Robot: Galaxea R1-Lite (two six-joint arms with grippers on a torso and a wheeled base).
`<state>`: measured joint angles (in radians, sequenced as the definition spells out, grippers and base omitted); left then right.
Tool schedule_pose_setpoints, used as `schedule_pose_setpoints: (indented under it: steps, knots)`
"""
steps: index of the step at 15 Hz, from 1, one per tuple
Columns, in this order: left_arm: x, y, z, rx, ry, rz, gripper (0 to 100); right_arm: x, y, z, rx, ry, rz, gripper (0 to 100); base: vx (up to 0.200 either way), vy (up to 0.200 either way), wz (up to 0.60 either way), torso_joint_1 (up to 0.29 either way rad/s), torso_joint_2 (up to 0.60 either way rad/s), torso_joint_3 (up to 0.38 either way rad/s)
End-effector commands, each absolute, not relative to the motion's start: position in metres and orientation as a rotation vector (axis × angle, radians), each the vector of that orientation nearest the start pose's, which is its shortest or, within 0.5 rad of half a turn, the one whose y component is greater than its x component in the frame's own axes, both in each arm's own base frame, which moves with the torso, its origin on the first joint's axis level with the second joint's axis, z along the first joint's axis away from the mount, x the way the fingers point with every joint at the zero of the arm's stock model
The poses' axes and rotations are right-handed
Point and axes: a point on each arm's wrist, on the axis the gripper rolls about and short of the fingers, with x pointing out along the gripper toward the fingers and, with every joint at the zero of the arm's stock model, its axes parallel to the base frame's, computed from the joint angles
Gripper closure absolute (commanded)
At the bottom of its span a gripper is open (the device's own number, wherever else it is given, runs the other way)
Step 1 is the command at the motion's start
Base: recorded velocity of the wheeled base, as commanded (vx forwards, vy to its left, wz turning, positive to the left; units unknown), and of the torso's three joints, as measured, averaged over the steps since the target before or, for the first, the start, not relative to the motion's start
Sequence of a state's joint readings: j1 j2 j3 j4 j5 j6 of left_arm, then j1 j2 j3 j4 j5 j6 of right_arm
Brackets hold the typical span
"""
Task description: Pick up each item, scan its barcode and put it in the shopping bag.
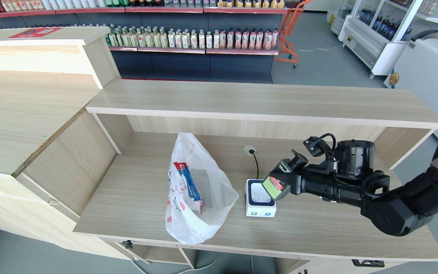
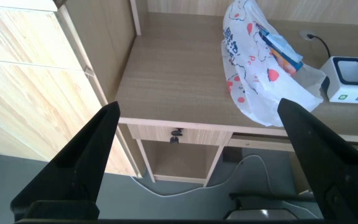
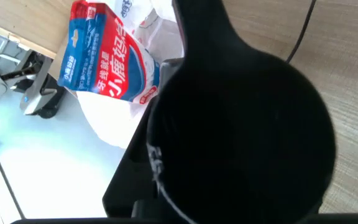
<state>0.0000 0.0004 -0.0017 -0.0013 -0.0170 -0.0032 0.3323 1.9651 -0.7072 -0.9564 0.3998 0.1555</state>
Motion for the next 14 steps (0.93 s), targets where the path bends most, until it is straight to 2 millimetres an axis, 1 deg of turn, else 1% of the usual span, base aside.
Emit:
schedule_pose_setpoints:
  steps: [1,3,6,10,13,14]
  knots:
    - [-0.023,0.000,0.076,-0.002,-0.003,-0.017,0,0.294,0.110,0.119,0.148,0.333,0.705,100,0.000,0.000,0.00,0.000,0.00,0.000]
    - [-0.023,0.000,0.076,-0.006,-0.003,-0.017,0,0.291,0.107,0.123,0.151,0.325,0.700,100,0.000,0.000,0.00,0.000,0.00,0.000]
    - [-0.023,0.000,0.076,-0.008,-0.003,-0.017,0,0.289,0.104,0.123,0.162,0.330,0.694,100,0.000,0.200,0.00,0.002,0.00,0.004]
    - [-0.023,0.000,0.076,-0.003,-0.003,-0.017,0,0.295,0.107,0.120,0.165,0.338,0.697,100,0.000,0.200,0.00,0.004,0.00,0.007]
    - [-0.023,0.000,0.076,-0.006,-0.003,-0.017,0,0.303,0.110,0.109,0.155,0.360,0.690,100,0.000,0.000,0.00,0.000,0.00,0.000]
    - [-0.023,0.000,0.076,-0.006,-0.003,-0.017,0,0.309,0.112,0.106,0.144,0.360,0.693,100,0.000,0.000,0.00,0.000,0.00,0.000]
